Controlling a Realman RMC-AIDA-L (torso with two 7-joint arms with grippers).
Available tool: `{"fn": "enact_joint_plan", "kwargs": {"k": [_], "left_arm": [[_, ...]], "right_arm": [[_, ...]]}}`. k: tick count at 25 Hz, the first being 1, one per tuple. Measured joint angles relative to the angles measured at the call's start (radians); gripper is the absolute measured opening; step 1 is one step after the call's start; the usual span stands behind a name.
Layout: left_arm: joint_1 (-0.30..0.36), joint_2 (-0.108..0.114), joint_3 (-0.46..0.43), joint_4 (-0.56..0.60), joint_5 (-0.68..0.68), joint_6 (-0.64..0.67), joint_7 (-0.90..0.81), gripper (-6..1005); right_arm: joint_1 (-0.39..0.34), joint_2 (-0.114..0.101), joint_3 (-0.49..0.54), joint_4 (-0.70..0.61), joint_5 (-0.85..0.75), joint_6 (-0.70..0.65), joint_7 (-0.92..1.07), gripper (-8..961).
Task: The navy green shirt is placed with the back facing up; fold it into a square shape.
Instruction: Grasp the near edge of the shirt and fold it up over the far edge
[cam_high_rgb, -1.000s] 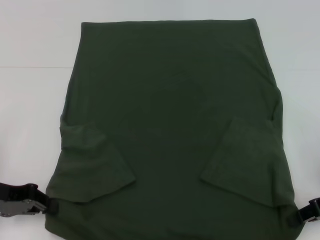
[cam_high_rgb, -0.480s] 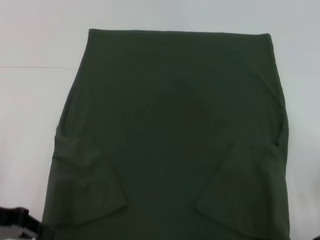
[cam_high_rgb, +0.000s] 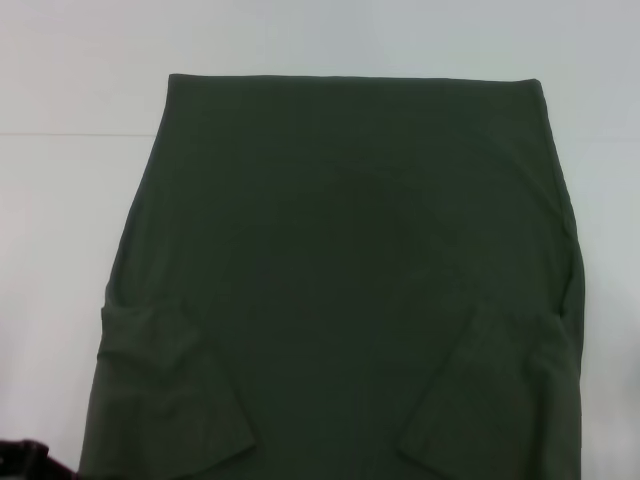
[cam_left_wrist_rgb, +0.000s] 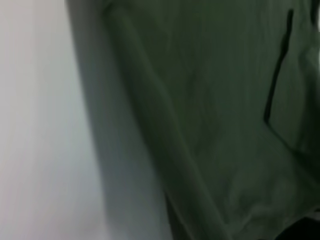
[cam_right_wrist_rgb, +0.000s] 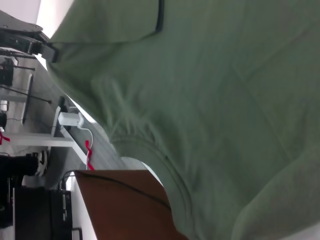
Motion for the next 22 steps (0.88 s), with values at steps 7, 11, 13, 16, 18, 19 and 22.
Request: {"fn": "enact_joint_plan", "kwargs": {"k": [7, 11, 13, 16, 18, 19, 22], "left_arm": [[-0.026, 0.029, -0.139, -0.001, -0.122, -0.015, 0.022, 39], [-0.033, 0.035, -0.188, -0.009, -0.253, -0.085, 0.022, 40], [-0.029, 0.035, -0.199, -0.031, -0.343, -0.133, 0.022, 40], [-0.023, 0.035, -0.212, -0.069, -0.438, -0.198, 0.024, 40], [-0.021, 0.035, -0.214, -0.076, -0.478, -0.240, 0.025, 40], [-0.021, 0.035, -0.214, -0.076, -0.491, -0.260, 0.025, 40], [-0.017, 0.031, -0.214, -0.091, -0.534, -0.321, 0.031, 40]], "right_arm": [[-0.012, -0.014, 0.173, -0.001, 0.104, -0.004, -0.009, 82], [-0.034, -0.031, 0.252, 0.000, 0.220, 0.001, -0.047, 82], [-0.049, -0.035, 0.290, -0.001, 0.281, 0.003, -0.067, 82], [-0.069, -0.037, 0.349, -0.004, 0.361, 0.008, -0.095, 82], [-0.081, -0.037, 0.383, -0.002, 0.405, 0.015, -0.118, 82], [-0.088, -0.038, 0.398, 0.000, 0.425, 0.027, -0.128, 82], [-0.102, -0.033, 0.417, 0.014, 0.458, 0.098, -0.157, 82]]}}
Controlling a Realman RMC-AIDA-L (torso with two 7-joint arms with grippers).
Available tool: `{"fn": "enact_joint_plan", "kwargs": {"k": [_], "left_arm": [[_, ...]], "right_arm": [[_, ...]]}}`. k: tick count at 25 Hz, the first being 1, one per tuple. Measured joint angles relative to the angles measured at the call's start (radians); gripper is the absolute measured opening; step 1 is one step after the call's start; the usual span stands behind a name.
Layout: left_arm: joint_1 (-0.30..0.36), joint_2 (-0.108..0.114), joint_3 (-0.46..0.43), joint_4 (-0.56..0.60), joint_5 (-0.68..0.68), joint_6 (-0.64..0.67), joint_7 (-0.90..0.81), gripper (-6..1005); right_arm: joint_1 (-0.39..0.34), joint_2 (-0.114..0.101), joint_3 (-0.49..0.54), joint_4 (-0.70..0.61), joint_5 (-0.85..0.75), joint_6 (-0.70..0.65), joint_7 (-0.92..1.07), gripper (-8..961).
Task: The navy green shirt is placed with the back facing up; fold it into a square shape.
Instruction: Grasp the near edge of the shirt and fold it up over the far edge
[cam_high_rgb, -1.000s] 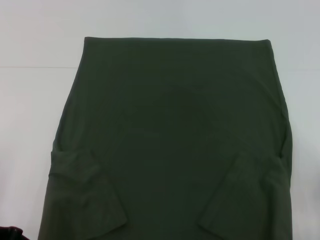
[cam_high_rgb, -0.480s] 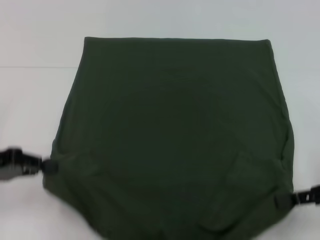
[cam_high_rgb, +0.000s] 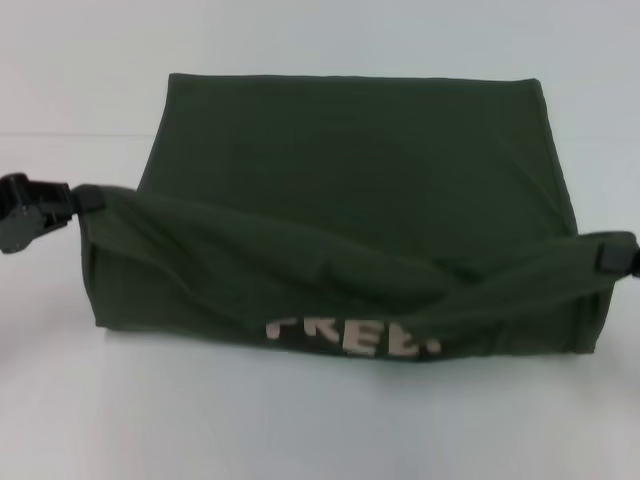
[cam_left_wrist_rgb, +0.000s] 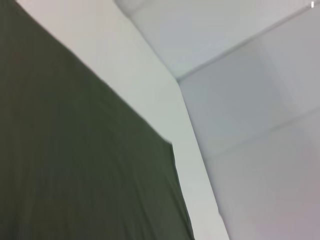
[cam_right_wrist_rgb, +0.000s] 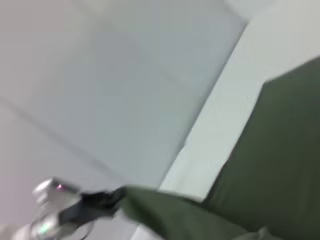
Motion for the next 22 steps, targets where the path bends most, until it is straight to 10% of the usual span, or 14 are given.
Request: {"fn": "enact_joint_plan", "kwargs": {"k": [11, 22], "left_arm": [[-0.014, -0.016, 0.009, -0.126, -0.112, -0.187, 0.150, 41], [-0.066, -0.101, 0.019, -0.135, -0.193, -0.393, 0.366, 41]], "right_arm": [[0.006, 0.053, 0.000, 0.093, 0.049, 0.319, -0.177, 81], [0.036, 0.062, 0.004, 0.085, 0.126, 0.442, -0.222, 81]]}}
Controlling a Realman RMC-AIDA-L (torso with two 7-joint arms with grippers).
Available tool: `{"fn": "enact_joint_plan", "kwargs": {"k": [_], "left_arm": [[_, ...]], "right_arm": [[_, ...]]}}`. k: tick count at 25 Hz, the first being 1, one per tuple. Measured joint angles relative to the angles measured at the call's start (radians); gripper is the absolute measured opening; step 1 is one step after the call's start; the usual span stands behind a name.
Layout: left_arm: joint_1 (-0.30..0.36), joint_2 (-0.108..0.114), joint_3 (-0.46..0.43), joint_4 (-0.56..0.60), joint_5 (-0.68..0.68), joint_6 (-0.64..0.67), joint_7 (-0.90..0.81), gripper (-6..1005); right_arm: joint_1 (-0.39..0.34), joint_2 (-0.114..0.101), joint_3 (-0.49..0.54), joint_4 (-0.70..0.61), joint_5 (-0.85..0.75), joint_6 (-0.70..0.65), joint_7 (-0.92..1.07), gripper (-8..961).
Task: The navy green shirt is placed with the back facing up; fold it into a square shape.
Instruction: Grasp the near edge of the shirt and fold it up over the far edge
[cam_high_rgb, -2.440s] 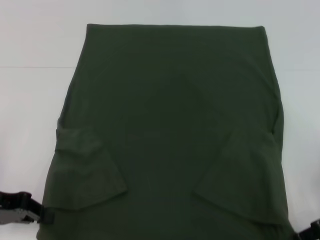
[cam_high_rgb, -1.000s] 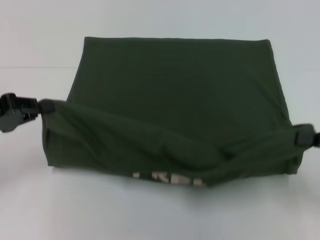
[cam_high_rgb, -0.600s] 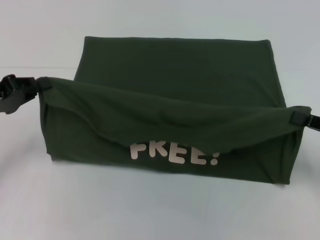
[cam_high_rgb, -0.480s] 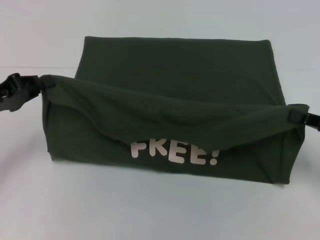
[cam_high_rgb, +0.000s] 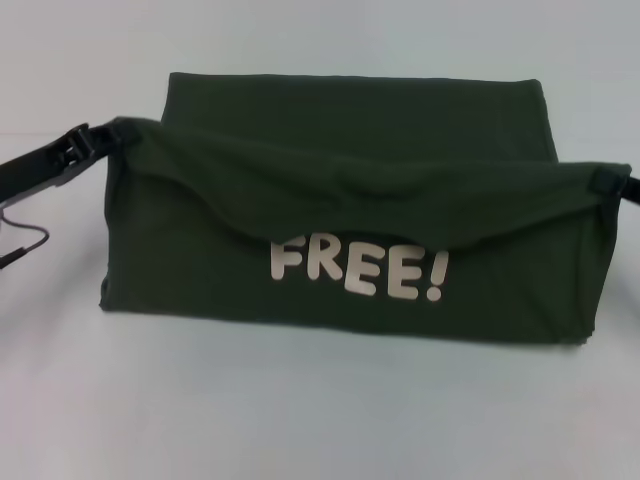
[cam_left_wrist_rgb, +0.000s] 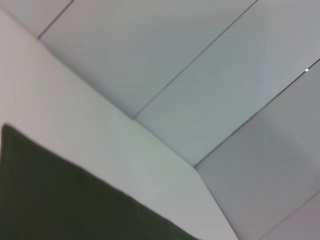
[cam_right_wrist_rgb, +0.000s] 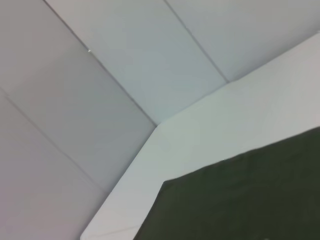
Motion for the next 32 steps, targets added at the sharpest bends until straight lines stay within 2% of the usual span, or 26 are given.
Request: {"fn": "enact_joint_plan", "kwargs": {"k": [3, 12, 19, 24, 32], "left_arm": [[-0.025, -0.010, 0.002, 0.001, -0.015, -0.045, 0.040, 41], [-0.071, -0.021, 0.005, -0.007, -0.021, -0.118, 0.086, 42], [-0.068, -0.076, 0.005, -0.016, -0.058, -0.211, 0.174, 42], [-0.084, -0.108, 0.039, -0.034, -0.070, -0.312, 0.246, 42], [-0.090, -0.115, 0.066, -0.072, -0.204, -0.387, 0.334, 43]], "right_arm": [[0.019, 0.000, 0.000, -0.001, 0.002, 0.032, -0.001, 81], [0.061, 0.001, -0.001, 0.001, 0.032, 0.111, -0.027, 81], [0.061, 0.016, -0.011, 0.023, 0.032, 0.225, -0.096, 81], [0.066, 0.026, -0.067, 0.050, 0.030, 0.316, -0.125, 82], [0.093, 0.036, -0.114, 0.060, 0.036, 0.412, -0.134, 82]]}}
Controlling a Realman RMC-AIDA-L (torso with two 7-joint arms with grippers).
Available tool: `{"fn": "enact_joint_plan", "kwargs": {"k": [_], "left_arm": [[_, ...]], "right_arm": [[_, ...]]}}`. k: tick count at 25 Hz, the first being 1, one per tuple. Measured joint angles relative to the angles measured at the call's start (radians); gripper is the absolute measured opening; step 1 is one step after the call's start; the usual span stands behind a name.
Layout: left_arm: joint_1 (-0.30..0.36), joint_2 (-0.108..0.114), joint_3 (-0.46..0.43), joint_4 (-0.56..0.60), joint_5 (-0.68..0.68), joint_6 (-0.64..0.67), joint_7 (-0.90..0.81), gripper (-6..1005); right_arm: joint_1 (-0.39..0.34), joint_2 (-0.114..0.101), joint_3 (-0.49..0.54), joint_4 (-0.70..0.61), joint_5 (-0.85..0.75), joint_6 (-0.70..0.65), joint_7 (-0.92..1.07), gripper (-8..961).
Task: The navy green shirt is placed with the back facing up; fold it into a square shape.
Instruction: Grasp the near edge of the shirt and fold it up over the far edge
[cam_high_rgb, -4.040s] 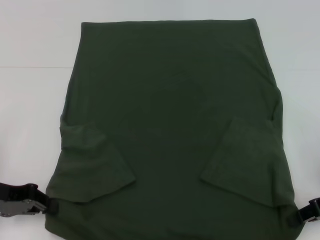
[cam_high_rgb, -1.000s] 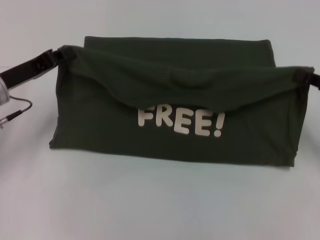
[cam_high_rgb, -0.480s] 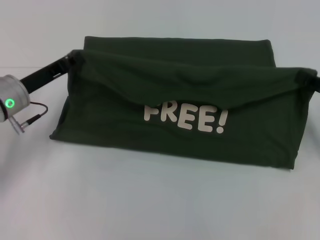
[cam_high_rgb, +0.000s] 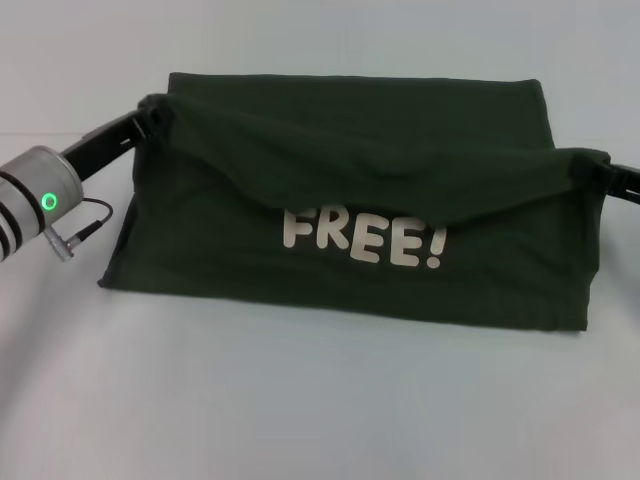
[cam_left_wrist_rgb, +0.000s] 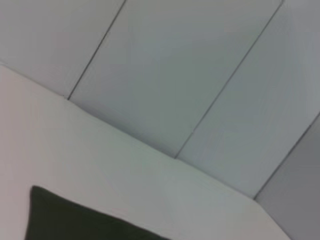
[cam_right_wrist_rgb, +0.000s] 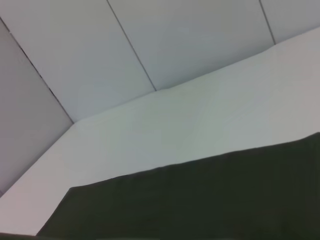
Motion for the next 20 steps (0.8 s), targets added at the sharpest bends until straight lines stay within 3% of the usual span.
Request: {"fn": "enact_joint_plan", "kwargs": {"k": [8, 20], "left_arm": [[0.005, 0.002, -0.002, 0.000, -0.031, -0.032, 0.003, 43], [-0.002, -0.003, 0.003, -0.048, -0.053, -0.097, 0.004, 44]], "right_arm": [[0.025, 0.003, -0.001, -0.001, 0.005, 0.008, 0.000, 82], [0.041, 0.029, -0.003, 0.003, 0.005, 0.060, -0.024, 81]]}}
